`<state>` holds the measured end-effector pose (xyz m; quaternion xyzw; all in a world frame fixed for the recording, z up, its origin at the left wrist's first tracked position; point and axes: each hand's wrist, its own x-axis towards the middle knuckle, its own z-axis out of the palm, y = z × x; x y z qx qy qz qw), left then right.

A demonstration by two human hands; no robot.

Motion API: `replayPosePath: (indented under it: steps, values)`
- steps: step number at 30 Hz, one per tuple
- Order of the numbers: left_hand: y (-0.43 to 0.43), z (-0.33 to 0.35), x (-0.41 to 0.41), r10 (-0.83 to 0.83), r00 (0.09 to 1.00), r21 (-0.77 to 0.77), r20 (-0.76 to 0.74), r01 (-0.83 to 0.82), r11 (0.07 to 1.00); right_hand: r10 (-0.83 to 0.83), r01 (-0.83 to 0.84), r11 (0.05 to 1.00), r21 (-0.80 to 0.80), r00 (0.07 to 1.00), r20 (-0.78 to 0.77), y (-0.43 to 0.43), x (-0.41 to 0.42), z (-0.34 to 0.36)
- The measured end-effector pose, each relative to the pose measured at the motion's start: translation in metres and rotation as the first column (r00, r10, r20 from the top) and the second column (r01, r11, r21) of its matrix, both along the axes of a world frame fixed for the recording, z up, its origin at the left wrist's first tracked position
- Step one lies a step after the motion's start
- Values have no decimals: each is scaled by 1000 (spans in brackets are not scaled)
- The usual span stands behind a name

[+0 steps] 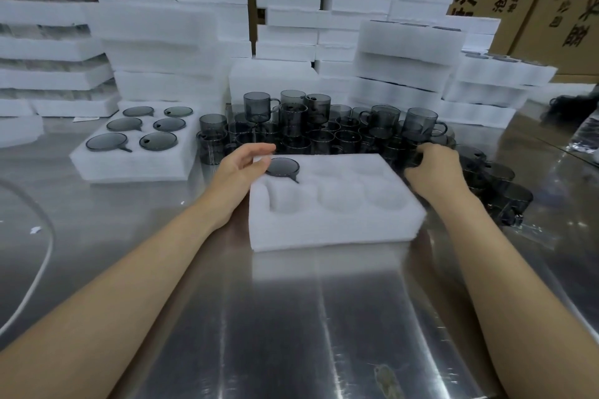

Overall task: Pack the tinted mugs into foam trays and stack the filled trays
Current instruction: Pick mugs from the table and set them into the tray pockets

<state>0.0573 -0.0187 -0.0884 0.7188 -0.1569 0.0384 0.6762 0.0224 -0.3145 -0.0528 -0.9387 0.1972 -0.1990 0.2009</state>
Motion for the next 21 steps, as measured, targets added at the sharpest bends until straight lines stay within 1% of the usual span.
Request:
replayPosePath:
  steps: [4,5,7,8,9,10,11,12,14,15,17,18,20,21]
  values:
    - [0,-1,0,-8,1000,7,-7,8,1000,-22,21,1000,11,997,71,6,-7,7]
    - [1,-1,0,-8,1000,7,-7,8,1000,-41,40,999,9,994,105,9,-10,10]
    - [1,-1,0,-8,1000,9,-6,8,1000,-74,76,997,1,971,229,14,-14,17]
    - [1,-1,0,-9,1000,8,-4,9,1000,-62,55,998,31,949,310,17,-15,21]
    - [1,-1,1,-11,1000,7,-3,11,1000,-27,-14,995,103,920,392,20,-16,24]
    - [1,-1,1,-12,1000,6,-1,12,1000,10,-128,968,216,880,476,23,-16,27]
    - [1,-1,1,-13,1000,6,0,13,1000,26,-255,901,351,839,543,27,-16,30]
    - [1,-1,1,-13,1000,4,0,13,1000,26,-368,793,486,817,576,32,-17,31]
    - [0,-1,1,-12,1000,-4,-4,12,1000,79,-521,498,693,823,562,43,-17,28]
    - [0,-1,1,-12,1000,-8,-8,12,1000,127,-557,337,759,826,550,47,-16,26]
    - [0,-1,1,-12,1000,-7,-12,12,1000,181,-581,26,814,803,567,54,-14,23]
    - [0,-1,1,-11,1000,-3,-12,11,1000,180,-577,-103,810,790,586,57,-13,22]
    - [0,-1,1,-9,1000,2,-14,9,1000,140,-531,-302,791,796,588,63,-14,21]
    - [0,-1,1,-9,1000,3,-15,9,1000,118,-495,-376,783,812,571,64,-14,21]
